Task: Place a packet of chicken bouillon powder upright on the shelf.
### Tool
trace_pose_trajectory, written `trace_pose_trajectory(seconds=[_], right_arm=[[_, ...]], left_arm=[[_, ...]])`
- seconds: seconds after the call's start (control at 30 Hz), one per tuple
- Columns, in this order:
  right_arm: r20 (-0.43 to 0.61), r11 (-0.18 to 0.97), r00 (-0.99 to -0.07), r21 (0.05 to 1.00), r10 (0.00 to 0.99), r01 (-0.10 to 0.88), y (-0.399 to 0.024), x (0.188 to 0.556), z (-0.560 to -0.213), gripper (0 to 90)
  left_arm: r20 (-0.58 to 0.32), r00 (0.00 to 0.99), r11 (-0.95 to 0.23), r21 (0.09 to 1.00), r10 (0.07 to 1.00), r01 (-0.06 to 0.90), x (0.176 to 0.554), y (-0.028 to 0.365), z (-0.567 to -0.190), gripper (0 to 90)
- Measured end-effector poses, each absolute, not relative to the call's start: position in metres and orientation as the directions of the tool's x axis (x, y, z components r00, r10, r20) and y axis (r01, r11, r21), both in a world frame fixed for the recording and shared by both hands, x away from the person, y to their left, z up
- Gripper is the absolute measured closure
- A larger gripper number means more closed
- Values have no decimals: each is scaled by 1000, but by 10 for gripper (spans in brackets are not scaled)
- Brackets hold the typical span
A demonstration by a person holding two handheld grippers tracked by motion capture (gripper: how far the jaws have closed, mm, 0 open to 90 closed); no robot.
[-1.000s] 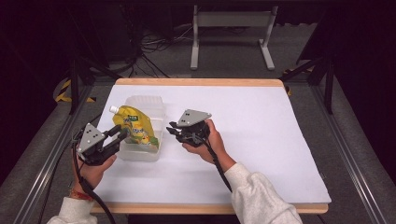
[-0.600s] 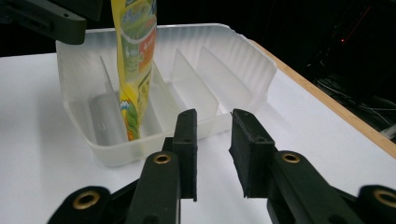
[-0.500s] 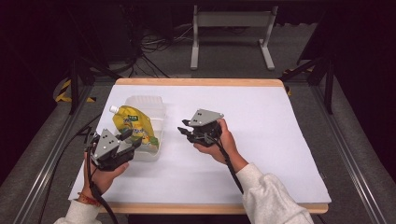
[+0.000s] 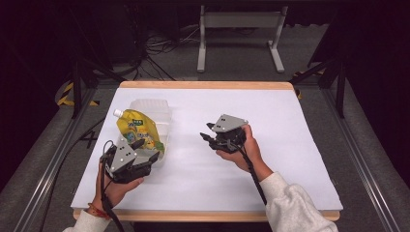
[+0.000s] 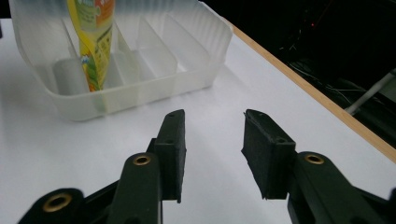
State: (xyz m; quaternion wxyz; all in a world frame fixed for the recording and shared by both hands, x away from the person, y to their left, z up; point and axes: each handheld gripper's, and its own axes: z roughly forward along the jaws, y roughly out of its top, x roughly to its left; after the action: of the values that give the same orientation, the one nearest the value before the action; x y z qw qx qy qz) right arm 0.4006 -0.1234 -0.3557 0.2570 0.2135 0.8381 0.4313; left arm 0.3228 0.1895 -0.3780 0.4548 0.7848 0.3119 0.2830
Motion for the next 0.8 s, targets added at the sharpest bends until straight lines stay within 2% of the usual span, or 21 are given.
trace_pose_trajectory(seconds=[0.33,0.8], right_arm=[[-288,572,-753,808,592,141,-147,392,-359,535],[-308,599,-731,783,609,170,-181,381,-365,458]], left_arm=[[172,672,-418,881,721,223,320,176,-382,293],[192,720,-476,853,667,213,308,158,-394,260]])
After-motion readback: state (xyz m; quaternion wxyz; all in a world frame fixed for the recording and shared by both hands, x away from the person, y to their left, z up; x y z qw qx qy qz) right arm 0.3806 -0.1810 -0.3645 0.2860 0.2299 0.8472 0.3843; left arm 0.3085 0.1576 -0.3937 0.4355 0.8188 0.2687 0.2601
